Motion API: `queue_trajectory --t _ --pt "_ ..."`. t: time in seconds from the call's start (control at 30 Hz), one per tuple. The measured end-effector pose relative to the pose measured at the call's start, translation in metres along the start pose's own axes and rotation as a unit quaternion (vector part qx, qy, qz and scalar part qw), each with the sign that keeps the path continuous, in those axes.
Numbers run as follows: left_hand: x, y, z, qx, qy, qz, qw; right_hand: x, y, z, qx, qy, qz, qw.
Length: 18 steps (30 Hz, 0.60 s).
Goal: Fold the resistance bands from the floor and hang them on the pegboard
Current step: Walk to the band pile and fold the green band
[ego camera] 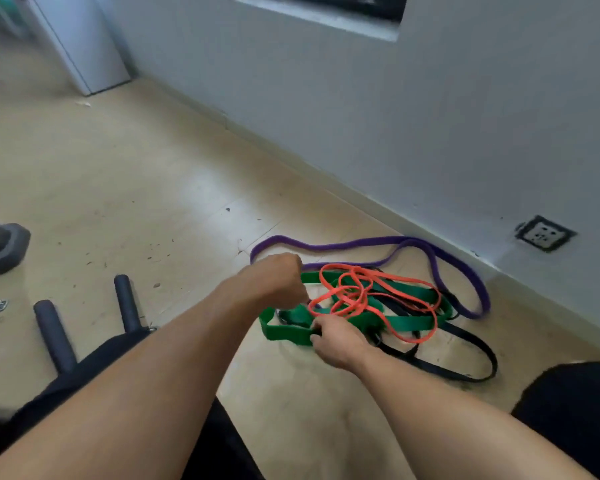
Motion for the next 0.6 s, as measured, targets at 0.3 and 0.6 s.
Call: queue_trajectory --t 0.3,0.6 --pt "-0.044 0.018 0.082 0.026 0.038 0.357 0.933 -0.219 -0.102 0.126 -0.220 0.250 -0.097 0.938" --pt "-0.124 0.072 0.166 0.194 -0.013 0.528 0.827 -0.322 -0.142 0.206 -0.320 0.308 -0.105 0.889"
Point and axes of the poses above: each hand's wrist, its own z-axis away from the middle knuckle, its own x-axis out of the palm, y = z × x, the point moved 9 cm from there along -z, towards the middle knuckle, and after that the axes turned 15 degrees about -x, right-handed, at the moved point
